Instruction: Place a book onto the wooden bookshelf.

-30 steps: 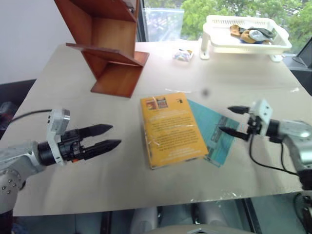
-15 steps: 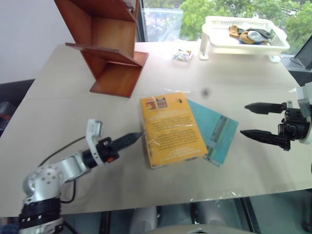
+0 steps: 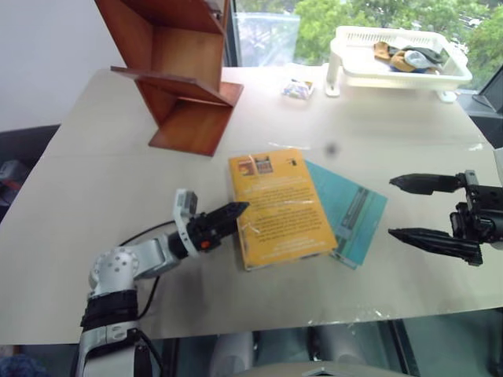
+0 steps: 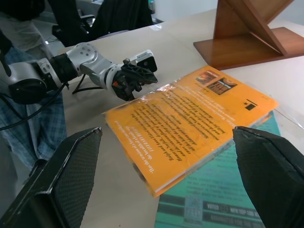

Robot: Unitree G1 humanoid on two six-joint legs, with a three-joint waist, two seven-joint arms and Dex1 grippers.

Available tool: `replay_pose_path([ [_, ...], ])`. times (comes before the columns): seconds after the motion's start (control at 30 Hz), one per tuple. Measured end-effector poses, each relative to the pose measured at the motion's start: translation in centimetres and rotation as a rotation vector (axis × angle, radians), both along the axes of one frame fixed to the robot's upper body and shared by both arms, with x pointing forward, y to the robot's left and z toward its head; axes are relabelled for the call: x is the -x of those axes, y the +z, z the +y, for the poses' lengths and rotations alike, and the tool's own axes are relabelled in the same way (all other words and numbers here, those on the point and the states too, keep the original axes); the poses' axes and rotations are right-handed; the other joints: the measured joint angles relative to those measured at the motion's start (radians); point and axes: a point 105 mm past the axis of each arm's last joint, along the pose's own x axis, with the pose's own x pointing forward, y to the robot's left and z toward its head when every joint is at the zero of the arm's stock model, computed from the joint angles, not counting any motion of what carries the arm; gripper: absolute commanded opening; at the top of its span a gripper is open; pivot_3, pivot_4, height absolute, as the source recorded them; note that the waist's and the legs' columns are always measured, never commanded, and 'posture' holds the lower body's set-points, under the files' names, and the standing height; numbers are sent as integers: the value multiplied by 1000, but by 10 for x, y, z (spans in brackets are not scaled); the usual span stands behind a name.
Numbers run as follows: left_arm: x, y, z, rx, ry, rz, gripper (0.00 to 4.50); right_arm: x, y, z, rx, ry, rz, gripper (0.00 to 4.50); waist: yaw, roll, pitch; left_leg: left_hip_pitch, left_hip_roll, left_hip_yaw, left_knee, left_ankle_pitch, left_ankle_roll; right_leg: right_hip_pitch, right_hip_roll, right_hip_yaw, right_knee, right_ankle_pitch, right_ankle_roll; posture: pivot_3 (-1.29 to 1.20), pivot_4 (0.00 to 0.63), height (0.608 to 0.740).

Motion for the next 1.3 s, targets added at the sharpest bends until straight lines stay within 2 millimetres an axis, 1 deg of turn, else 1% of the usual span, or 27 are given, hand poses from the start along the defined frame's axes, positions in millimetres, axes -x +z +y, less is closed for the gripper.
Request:
replay_pose_path([
  [0.07, -1, 0, 0, -2, 6, -11, 4407, 0, -3, -1, 6, -6, 9, 4500, 0, 0, 0, -1, 0, -1, 1, 0, 0, 0, 0, -1, 0, 0, 0, 0, 150, 740],
  [0.1, -1, -1, -1, 1, 8, -17, 4027, 0, -4, -3, 13, -16, 13, 4500, 0, 0, 0, -1, 0, -2, 1, 0, 0, 0, 0, -2, 0, 0, 0, 0, 150, 740],
  [0.13, -1, 0, -1, 5, 6, -20, 3868, 0, -4, -5, 15, -22, 12, 4500, 0, 0, 0, -2, 0, -2, 2, 0, 0, 0, 0, -3, 0, 0, 0, 0, 150, 740],
  [0.17, -1, -1, -2, 6, 4, -20, 3572, 1, -4, -6, 17, -28, 8, 4500, 1, 0, 0, -2, 0, -3, 2, 0, 0, 0, 0, -3, 0, 0, 0, 0, 150, 740],
  [0.27, 0, -2, -2, 9, 1, -19, 2288, 1, -4, -8, 26, -40, 6, 4500, 0, 0, 0, -3, 0, -4, 3, 0, 0, 0, 0, -4, 0, 0, 0, 0, 150, 740],
  [0.3, 0, -2, -2, 10, 1, -20, 1710, 1, -6, -9, 28, -42, 12, 4500, 0, 0, 0, -4, 0, -4, 3, 0, 0, 0, 0, -4, 0, 0, 0, 0, 150, 740],
  [0.33, 0, -2, -2, 9, 1, -19, 1382, 1, -6, -9, 30, -43, 15, 4500, 0, 0, 0, -4, 0, -4, 3, 0, 0, 0, 0, -4, 0, 0, 0, 0, 150, 740],
  [0.37, 0, -2, -2, 10, 1, -19, 878, 1, -7, -10, 31, -43, 16, 4500, 0, 0, 0, -4, 0, -4, 3, 0, 0, 0, 0, -4, 0, 0, 0, 0, 150, 740],
  [0.4, 0, -1, -2, 12, 1, -21, 495, 2, -7, -10, 32, -42, 17, 4500, 0, 0, 0, -4, 0, -5, 4, 0, 0, 0, 0, -5, 0, 0, 0, 0, 150, 740],
  [0.43, 2, -2, 0, 7, 2, -21, 223, 2, -7, -10, 33, -40, 13, 4500, -1, 0, 0, -4, 0, -5, 4, 0, 0, 0, 0, -4, 0, 0, 0, 0, 150, 740],
  [0.5, 7, -2, 0, 2, -7, -20, 179, 2, -7, -10, 34, -42, 6, 4500, -3, 0, 0, -4, 0, -5, 4, 0, 0, 0, 0, -4, 0, 0, 0, 0, 150, 740],
  [0.6, 21, -2, 0, -26, -38, -25, 179, 0, -7, -13, 43, -55, -3, 4500, -3, 0, 0, -5, 1, -5, 4, 0, 0, -1, 0, -5, 0, 0, 0, 0, 150, 740],
  [0.63, 22, -2, -1, -32, -42, -30, 179, 0, -7, -14, 44, -58, -7, 4500, -2, 0, 0, -5, 1, -5, 4, 0, 0, -1, 0, -5, 0, 0, 0, 0, 150, 740],
  [0.67, 25, 5, -2, -67, -45, -85, 179, -3, -5, -17, 28, -76, -21, 4500, 1, -1, 1, -6, 1, -7, 5, 0, 0, 0, 0, -7, 0, 0, 0, 0, 150, 740],
  [0.7, 24, 13, -3, -89, -43, -137, 179, -6, -2, -21, 13, -95, -30, 4500, 2, -2, 1, -7, 1, -9, 6, 0, 0, 0, 0, -8, 0, 0, 0, 0, 150, 740],
  [0.73, 18, 37, -6, -148, -24, -285, 179, -12, 7, -30, -25, -138, -55, 4500, 6, -2, 1, -7, 1, -9, 7, 0, 0, 0, -1, -8, 0, 0, 0, 0, 150, 740],
  [0.8, 12, 61, -7, -212, -2, -431, 179, -13, 14, -35, -57, -158, -75, 4500, 13, -2, 1, -7, 0, -9, 7, 0, 0, 1, -1, -9, 0, 0, 0, 0, 150, 740],
  [0.83, 10, 80, -8, -276, 12, -551, 179, -14, 20, -40, -82, -168, -90, 4500, 16, -2, 1, -7, 0, -8, 7, 0, 0, 1, -1, -8, 0, 0, -1, 0, 150, 740],
  [0.93, 7, 120, -13, -423, 32, -823, 179, -17, 30, -53, -144, -201, -106, 4500, 20, -1, 1, -6, -2, -7, 7, 0, 0, 1, -1, -7, -1, 0, -1, 0, 150, 740],
  [1.03, -5, 146, -16, -575, 66, -1019, 179, -20, 33, -65, -209, -212, -80, 4500, 22, -1, 1, -7, -2, -7, 6, 0, 0, 0, 1, -7, -1, 0, -1, 0, 150, 740],
  [1.13, -12, 180, -9, -752, 103, -1249, 179, -20, 49, -78, -331, -187, -93, 4500, 19, 0, 1, -7, -2, -5, 6, 0, 0, 0, 2, -5, -2, 0, -1, 0, 150, 740],
  [1.17, -13, 186, -7, -794, 110, -1307, 179, -20, 54, -81, -359, -177, -98, 4500, 19, 1, 1, -6, -1, -4, 5, 0, 0, 0, 2, -4, -2, 0, 0, 0, 150, 740],
  [1.2, -14, 188, -6, -828, 104, -1345, 179, -20, 57, -82, -389, -163, -94, 4500, 19, 1, 1, -6, -1, -4, 5, 0, 0, -1, 2, -4, -2, 0, 0, 0, 150, 740],
  [1.27, -23, 195, -7, -949, 86, -1474, 179, -18, 69, -86, -464, -129, -108, 4500, 21, 1, 3, -8, 0, 1, 6, 0, 0, -2, 3, -5, -1, 0, 0, 0, 150, 740],
  [1.3, -27, 206, -7, -1025, 98, -1585, 179, -16, 78, -88, -501, -115, -134, 4500, 24, 1, 3, -8, 0, 1, 6, 0, 0, -2, 3, -5, -1, 0, 0, 0, 150, 740],
])
